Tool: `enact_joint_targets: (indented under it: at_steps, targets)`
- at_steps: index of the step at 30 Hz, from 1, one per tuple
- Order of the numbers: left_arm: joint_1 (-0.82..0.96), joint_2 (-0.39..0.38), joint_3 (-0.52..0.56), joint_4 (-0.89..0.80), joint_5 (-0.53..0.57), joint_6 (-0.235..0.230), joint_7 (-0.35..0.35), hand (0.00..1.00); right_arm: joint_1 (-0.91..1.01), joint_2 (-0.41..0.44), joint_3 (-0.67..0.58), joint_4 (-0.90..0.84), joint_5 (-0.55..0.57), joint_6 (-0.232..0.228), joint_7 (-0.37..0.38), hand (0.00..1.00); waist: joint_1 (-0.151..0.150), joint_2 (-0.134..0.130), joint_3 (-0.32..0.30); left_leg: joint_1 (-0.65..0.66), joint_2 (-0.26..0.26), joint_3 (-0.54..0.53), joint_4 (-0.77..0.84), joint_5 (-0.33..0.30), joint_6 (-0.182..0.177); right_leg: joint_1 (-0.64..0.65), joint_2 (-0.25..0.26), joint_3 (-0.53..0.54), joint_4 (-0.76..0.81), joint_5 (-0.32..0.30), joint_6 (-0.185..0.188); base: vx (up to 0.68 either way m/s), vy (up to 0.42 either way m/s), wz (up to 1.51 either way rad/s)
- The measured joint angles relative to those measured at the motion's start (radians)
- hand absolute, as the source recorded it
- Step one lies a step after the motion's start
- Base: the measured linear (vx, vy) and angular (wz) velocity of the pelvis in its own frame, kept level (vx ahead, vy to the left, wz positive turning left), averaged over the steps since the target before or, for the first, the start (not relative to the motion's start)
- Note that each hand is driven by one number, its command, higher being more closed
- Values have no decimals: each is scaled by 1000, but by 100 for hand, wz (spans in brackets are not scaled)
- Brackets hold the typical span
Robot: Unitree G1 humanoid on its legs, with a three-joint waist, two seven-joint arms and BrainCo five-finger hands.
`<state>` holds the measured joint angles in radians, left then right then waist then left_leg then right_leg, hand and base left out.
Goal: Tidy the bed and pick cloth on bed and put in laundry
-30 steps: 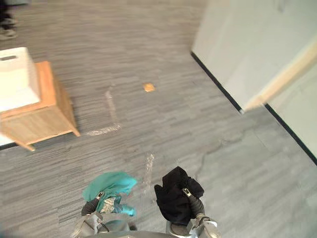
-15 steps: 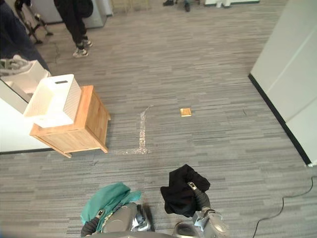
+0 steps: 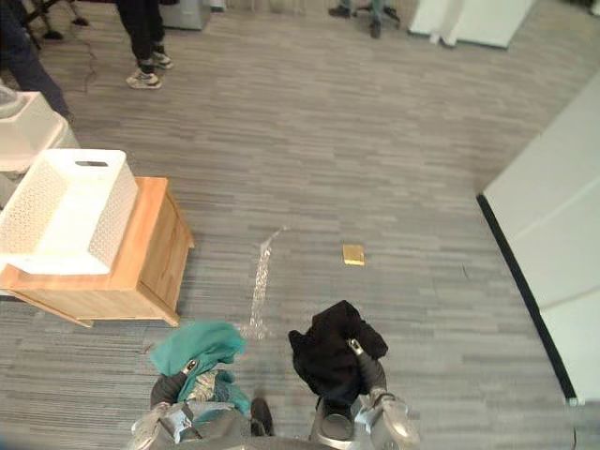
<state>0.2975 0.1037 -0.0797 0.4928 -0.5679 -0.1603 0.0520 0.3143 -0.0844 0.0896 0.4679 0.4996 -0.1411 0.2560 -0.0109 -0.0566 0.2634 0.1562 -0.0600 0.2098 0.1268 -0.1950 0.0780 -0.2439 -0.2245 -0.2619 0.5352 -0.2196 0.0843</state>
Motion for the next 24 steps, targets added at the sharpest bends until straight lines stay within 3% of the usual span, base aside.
enact_joint_targets:
  at_steps: [1,2,4,5,6,7,8,9,10,11,12,14,16,19,20,21,22,23,24]
  targets:
    - [-1,0,0,0,0,1,0,100,0,0,0,0,0,0,1,100,0,1,0,1,2,-4,0,-1,-2,0,4,3,-22,6,0,496,-147,108]
    - [-7,2,-4,1,-6,6,0,100,-4,8,3,0,0,-3,24,100,1,2,-2,17,16,-65,7,-24,-37,-6,52,57,-304,118,9,399,-154,87]
    - [0,10,-9,7,-70,23,-6,100,-5,6,4,-4,-1,-8,37,100,6,-6,-2,46,15,-114,22,-60,-83,-7,59,113,-430,193,34,526,-276,119]
    - [25,16,-11,11,-94,29,-8,100,-4,5,9,-4,-1,-8,38,100,15,-9,-5,80,19,-138,40,-100,-109,6,59,132,-428,216,15,540,-331,102]
    - [46,23,-13,10,-94,28,-9,100,-2,5,15,-5,0,-8,38,100,16,-14,-13,94,21,-145,56,-129,-114,12,62,142,-417,218,4,562,-369,82]
    - [77,30,-13,23,-89,27,-10,100,-1,-7,20,-6,0,-7,43,100,17,4,-35,111,50,-159,98,-196,-117,2,84,157,-345,302,-18,563,-369,54]
    - [88,21,-16,49,-90,27,-10,100,-12,-20,18,1,0,-6,45,100,28,35,-53,107,86,-169,151,-216,-136,-6,109,147,-295,295,-42,655,-428,51]
    - [92,7,-27,73,-91,26,-11,100,-35,-38,16,-4,0,-5,45,100,31,69,-60,31,128,-151,307,-195,-163,14,124,114,-285,256,-62,598,-427,58]
    - [89,-8,-32,81,-108,25,-18,100,-51,-54,14,-18,0,-5,49,100,24,93,-53,-56,170,-108,506,-121,-176,52,124,81,-299,227,-70,459,-348,64]
    - [88,-18,-33,82,-114,24,-29,100,-53,-55,13,-24,0,-5,50,100,21,104,-41,-97,200,-75,603,-64,-174,86,125,64,-312,215,-78,410,-324,82]
    - [84,-26,-30,79,-118,11,-45,100,-51,-62,4,-24,0,-4,50,100,22,116,-30,-154,262,-20,734,-42,-163,142,132,33,-335,197,-83,313,-220,78]
    - [73,-18,-29,78,-118,10,-79,100,-49,-80,-7,-25,-1,-3,54,100,23,131,-24,-207,345,91,863,-67,-125,267,132,-30,-368,144,-99,400,-262,82]
    - [73,-19,-21,76,-120,4,-92,100,-52,-89,-11,-28,-5,-5,62,100,22,129,-22,-245,352,162,812,-83,-121,341,132,-73,-398,109,-94,344,-203,61]
    - [75,-24,-19,69,-120,-4,-114,100,-82,-92,-7,-41,-15,-4,65,100,24,125,-22,-263,320,411,512,-90,-121,413,131,-169,-443,86,-74,290,-84,69]
    - [76,-31,-20,69,-120,-4,-121,100,-91,-93,-2,-54,-15,-3,64,100,21,125,-23,-259,290,519,391,-70,-86,436,132,-213,-454,74,-64,402,-26,100]
    - [78,-42,-18,70,-120,-4,-123,100,-105,-94,8,-59,-15,0,64,100,21,124,-24,-253,257,579,297,-37,-25,453,133,-247,-442,44,-44,412,-6,102]
    - [80,-46,-18,70,-120,-5,-128,100,-114,-95,15,-58,-15,6,61,100,24,124,-25,-247,245,588,258,-19,5,463,134,-259,-422,23,-34,352,35,83]
    - [84,-54,-15,71,-120,-14,-136,100,-138,-91,41,-49,-17,13,53,100,37,118,-28,-234,220,577,211,7,91,454,116,-273,-352,-42,-18,361,48,69]
    - [80,-44,-7,74,-120,-19,-137,100,-164,-81,77,-28,-21,19,47,100,42,72,-41,-226,177,571,206,-9,84,432,58,-276,-244,-92,8,376,61,61]
